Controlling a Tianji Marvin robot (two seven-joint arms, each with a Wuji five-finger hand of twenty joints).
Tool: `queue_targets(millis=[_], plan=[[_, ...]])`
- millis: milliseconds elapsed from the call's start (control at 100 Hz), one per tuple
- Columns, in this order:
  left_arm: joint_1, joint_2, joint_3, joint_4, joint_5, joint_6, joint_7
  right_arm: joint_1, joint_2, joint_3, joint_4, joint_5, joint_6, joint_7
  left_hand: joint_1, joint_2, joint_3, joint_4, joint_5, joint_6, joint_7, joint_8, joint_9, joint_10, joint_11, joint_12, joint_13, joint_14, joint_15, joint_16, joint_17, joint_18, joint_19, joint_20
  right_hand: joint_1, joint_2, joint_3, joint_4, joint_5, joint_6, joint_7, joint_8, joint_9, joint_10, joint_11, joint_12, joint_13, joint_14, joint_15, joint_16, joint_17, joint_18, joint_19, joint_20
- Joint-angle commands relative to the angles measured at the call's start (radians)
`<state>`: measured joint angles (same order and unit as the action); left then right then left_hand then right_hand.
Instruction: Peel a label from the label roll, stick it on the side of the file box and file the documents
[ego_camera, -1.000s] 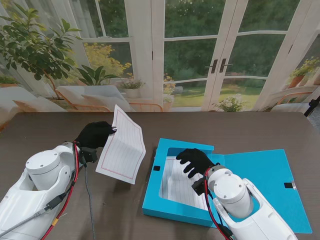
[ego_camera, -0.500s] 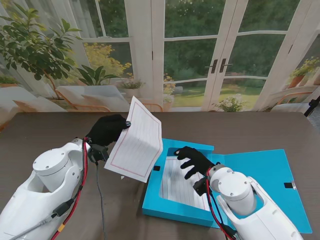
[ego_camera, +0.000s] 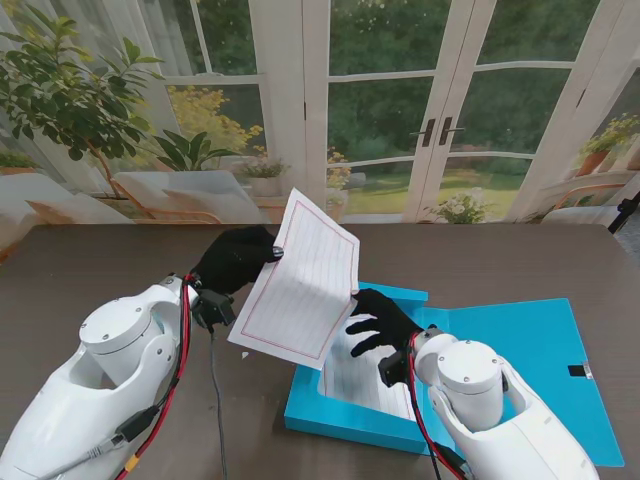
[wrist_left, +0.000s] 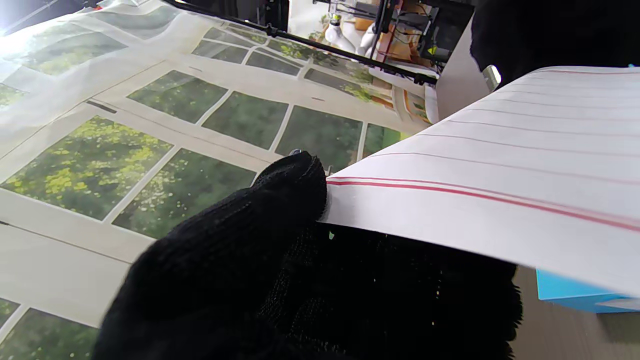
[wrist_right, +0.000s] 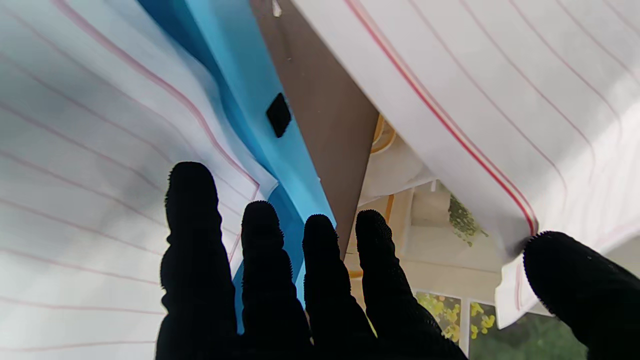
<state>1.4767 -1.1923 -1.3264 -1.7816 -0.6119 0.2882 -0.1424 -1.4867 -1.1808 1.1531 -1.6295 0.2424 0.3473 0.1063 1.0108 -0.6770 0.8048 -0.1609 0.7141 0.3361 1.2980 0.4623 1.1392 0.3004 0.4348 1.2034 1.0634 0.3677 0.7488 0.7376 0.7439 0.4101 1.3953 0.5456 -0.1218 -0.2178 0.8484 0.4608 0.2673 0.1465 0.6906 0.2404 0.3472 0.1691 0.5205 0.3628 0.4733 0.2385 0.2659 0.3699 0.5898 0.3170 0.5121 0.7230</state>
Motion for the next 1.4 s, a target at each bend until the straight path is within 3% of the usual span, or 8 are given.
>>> queue_targets(millis=[0, 200, 480, 530, 700, 930, 1040, 1390], plan=[[-0.001, -0.009, 0.006, -0.003, -0.002, 0.002, -0.023, -0.014, -0.012, 0.001, -0.009, 0.013, -0.022, 0.002, 0.039, -0.025, 0.097, 0.0, 0.027, -0.016, 0.036, 0.014, 0.028, -0.014, -0.013, 0.015, 0.024, 0.022, 0.025, 0.014, 0.023, 0.014, 0.0, 0.008, -0.042, 0.017, -0.037, -0.039, -0.016, -0.02, 0.012, -0.013, -0.016, -0.041, -0.009, -0.008, -0.02, -0.03, -0.007, -0.005, -0.545, -0.038, -0.024, 0.033], [-0.005, -0.013, 0.02, 0.016, -0.008, 0.011, -0.021, -0.031, -0.027, 0.011, -0.023, 0.078, -0.04, -0.04, 0.027, -0.002, 0.068, -0.008, 0.027, -0.015, 0.035, 0.015, 0.028, -0.01, -0.014, 0.018, 0.02, 0.027, 0.025, 0.015, 0.015, 0.022, -0.002, 0.009, 0.036, -0.001, -0.036, -0.033, 0.036, -0.017, 0.02, -0.003, 0.04, -0.022, 0.004, -0.002, 0.019, -0.015, 0.018, 0.008, -0.52, -0.032, -0.04, 0.05], [-0.023, -0.021, 0.053, 0.055, 0.009, 0.013, 0.002, -0.048, -0.057, 0.017, -0.036, 0.196, -0.077, -0.126, 0.048, 0.114, -0.236, 0.033, 0.023, -0.01, 0.032, 0.019, -0.02, -0.002, 0.071, -0.054, 0.013, 0.033, 0.025, 0.018, 0.0, 0.023, -0.001, 0.014, 0.265, -0.274, 0.074, 0.355, 0.313, 0.014, 0.104, 0.094, 0.241, 0.032, 0.091, 0.056, 0.15, 0.027, 0.193, 0.071, -0.429, 0.008, -0.039, 0.104], [-0.026, -0.023, 0.059, 0.06, 0.017, 0.015, 0.012, -0.05, -0.06, 0.017, -0.039, 0.2, -0.08, -0.141, 0.061, -0.024, 0.081, 0.003, 0.021, -0.01, 0.031, 0.023, 0.018, -0.008, -0.005, 0.014, 0.007, 0.034, 0.026, 0.02, -0.007, 0.024, 0.002, 0.017, 0.331, -0.352, 0.085, 0.412, 0.361, 0.018, 0.137, 0.125, 0.292, 0.035, 0.122, 0.081, 0.185, 0.031, 0.248, 0.088, -0.404, 0.017, -0.023, 0.108], [-0.035, -0.029, 0.077, 0.085, 0.027, 0.021, 0.031, -0.052, -0.066, 0.019, -0.049, 0.183, -0.078, -0.179, 0.061, -0.025, 0.099, 0.001, 0.013, -0.009, 0.026, 0.02, 0.008, -0.005, -0.017, 0.021, -0.016, 0.043, 0.022, 0.021, -0.035, 0.027, -0.003, 0.017, 0.525, -0.521, 0.118, 0.633, 0.501, -0.033, 0.306, 0.116, 0.494, 0.015, 0.219, 0.189, 0.353, 0.017, 0.411, 0.129, -0.318, 0.041, 0.136, 0.028], [-0.045, -0.029, 0.098, 0.11, 0.071, 0.044, 0.032, -0.048, -0.091, 0.015, -0.05, 0.167, -0.084, -0.288, 0.091, 0.021, 0.04, 0.019, -0.074, 0.018, -0.244, -0.075, -0.114, 0.037, -0.098, -0.001, -0.213, 0.108, -0.058, 0.0, -0.264, 0.031, -0.092, 0.044, 0.753, -0.639, 0.182, 0.568, 0.748, -0.209, 0.537, 0.061, 0.876, -0.023, 0.192, 0.281, 0.685, 0.022, 0.545, 0.166, -0.137, 0.078, 0.59, -0.138], [-0.044, -0.028, 0.102, 0.12, 0.084, 0.045, 0.028, -0.048, -0.096, 0.018, -0.047, 0.155, -0.097, -0.315, -0.033, 0.09, 0.097, 0.061, -0.05, 0.061, -0.775, -0.153, -0.349, 0.08, -0.096, -0.403, -0.458, 0.135, -0.203, -0.093, -0.506, 0.005, -0.271, 0.05, 0.687, -0.514, 0.265, 0.857, 0.778, -0.194, 0.534, 0.098, 0.911, -0.017, 0.184, 0.298, 0.72, 0.045, 0.551, 0.168, -0.088, 0.06, 0.683, -0.199], [-0.05, -0.011, 0.101, 0.162, 0.201, 0.049, -0.007, -0.058, -0.095, 0.072, -0.077, 0.152, -0.02, -0.323, -0.236, 0.124, -0.041, 0.066, -0.199, 0.043, -1.285, -0.4, -0.722, 0.063, -0.39, -0.919, -0.887, 0.031, -0.661, -0.398, -0.751, -0.126, -1.0, -0.084, 0.72, -0.505, 0.323, 0.903, 0.775, -0.107, 0.506, 0.147, 0.88, 0.027, 0.191, 0.331, 0.695, 0.11, 0.567, 0.173, -0.097, 0.048, 0.713, -0.197]])
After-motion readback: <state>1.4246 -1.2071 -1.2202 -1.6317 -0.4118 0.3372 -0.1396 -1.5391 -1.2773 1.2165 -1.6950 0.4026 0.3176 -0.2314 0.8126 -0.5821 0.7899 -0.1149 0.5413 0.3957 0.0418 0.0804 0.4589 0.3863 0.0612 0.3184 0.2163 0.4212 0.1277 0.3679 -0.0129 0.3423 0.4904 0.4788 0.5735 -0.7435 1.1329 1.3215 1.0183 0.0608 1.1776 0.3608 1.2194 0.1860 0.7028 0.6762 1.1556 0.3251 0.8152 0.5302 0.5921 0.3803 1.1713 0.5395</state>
